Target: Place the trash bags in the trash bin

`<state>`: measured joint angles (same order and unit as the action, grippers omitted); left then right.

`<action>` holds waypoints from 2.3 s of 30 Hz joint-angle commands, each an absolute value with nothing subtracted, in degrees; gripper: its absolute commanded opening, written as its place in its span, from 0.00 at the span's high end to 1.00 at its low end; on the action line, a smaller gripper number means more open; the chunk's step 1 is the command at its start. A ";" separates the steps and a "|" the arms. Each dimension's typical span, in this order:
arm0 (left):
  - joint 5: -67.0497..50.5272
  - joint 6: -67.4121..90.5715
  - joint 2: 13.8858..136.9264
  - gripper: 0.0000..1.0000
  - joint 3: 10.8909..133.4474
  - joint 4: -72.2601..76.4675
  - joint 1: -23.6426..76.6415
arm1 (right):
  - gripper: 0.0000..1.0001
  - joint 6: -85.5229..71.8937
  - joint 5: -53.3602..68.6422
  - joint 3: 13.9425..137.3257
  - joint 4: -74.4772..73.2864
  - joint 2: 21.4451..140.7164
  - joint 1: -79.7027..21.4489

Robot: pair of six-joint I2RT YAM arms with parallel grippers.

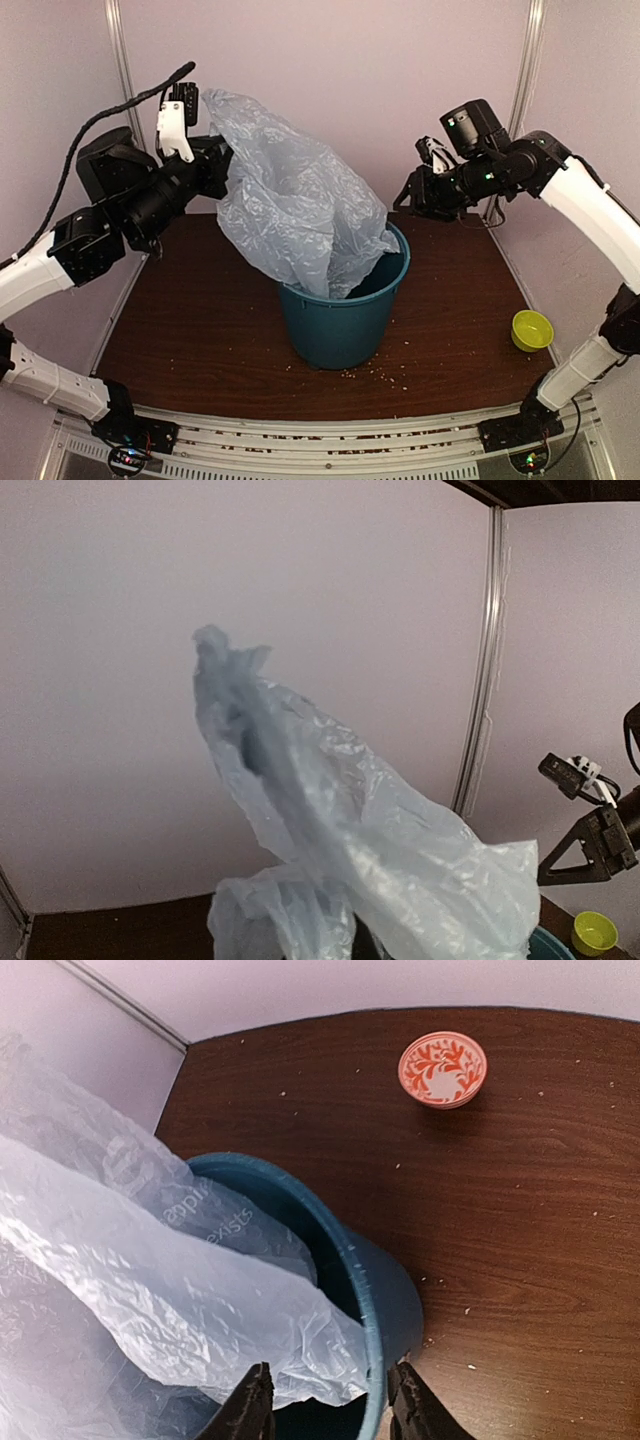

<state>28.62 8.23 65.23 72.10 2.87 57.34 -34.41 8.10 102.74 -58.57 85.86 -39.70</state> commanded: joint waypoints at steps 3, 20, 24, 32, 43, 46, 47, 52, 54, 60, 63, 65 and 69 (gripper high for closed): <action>26.98 5.54 64.22 1.00 75.44 4.88 55.38 | 0.64 -30.97 11.23 103.24 -54.55 83.79 -38.03; 25.54 13.83 69.56 1.00 75.77 6.32 53.45 | 0.73 -29.01 14.06 96.45 -51.99 89.43 -46.17; 24.90 15.42 69.69 1.00 73.57 6.63 53.46 | 0.73 -29.04 12.26 97.25 -54.63 87.80 -46.25; 23.77 16.62 70.90 1.00 70.85 7.33 53.44 | 0.67 -26.40 7.46 101.54 -61.72 84.28 -46.10; 22.08 14.48 72.92 1.00 72.64 7.45 53.27 | 0.49 -25.28 11.22 105.16 -55.24 85.95 -46.06; 21.81 14.10 72.89 1.00 72.86 7.55 52.84 | 0.44 -25.14 10.47 108.09 -53.05 88.79 -46.10; 21.70 13.99 72.92 1.00 72.93 7.62 52.50 | 0.44 -25.22 10.52 109.78 -52.69 90.31 -46.07; 20.48 13.82 73.65 1.00 73.64 8.22 51.11 | 0.53 -25.60 11.08 113.17 -52.30 95.60 -46.13; 20.07 14.04 74.18 1.00 73.53 8.77 50.91 | 0.62 -25.60 10.60 110.91 -52.74 95.18 -46.06; 15.11 18.87 75.16 1.00 70.08 12.57 50.95 | 0.75 -28.69 9.85 96.78 -48.73 86.89 -46.06; 12.84 22.92 76.45 1.00 69.14 13.61 50.89 | 0.77 -31.05 11.07 90.73 -46.51 83.99 -46.17; 11.02 24.39 77.81 1.00 69.45 13.62 50.89 | 0.78 -32.01 11.60 88.38 -45.25 82.79 -46.25; 9.03 25.14 80.12 1.00 69.87 13.62 50.96 | 0.77 -30.83 9.76 89.70 -47.67 82.32 -46.35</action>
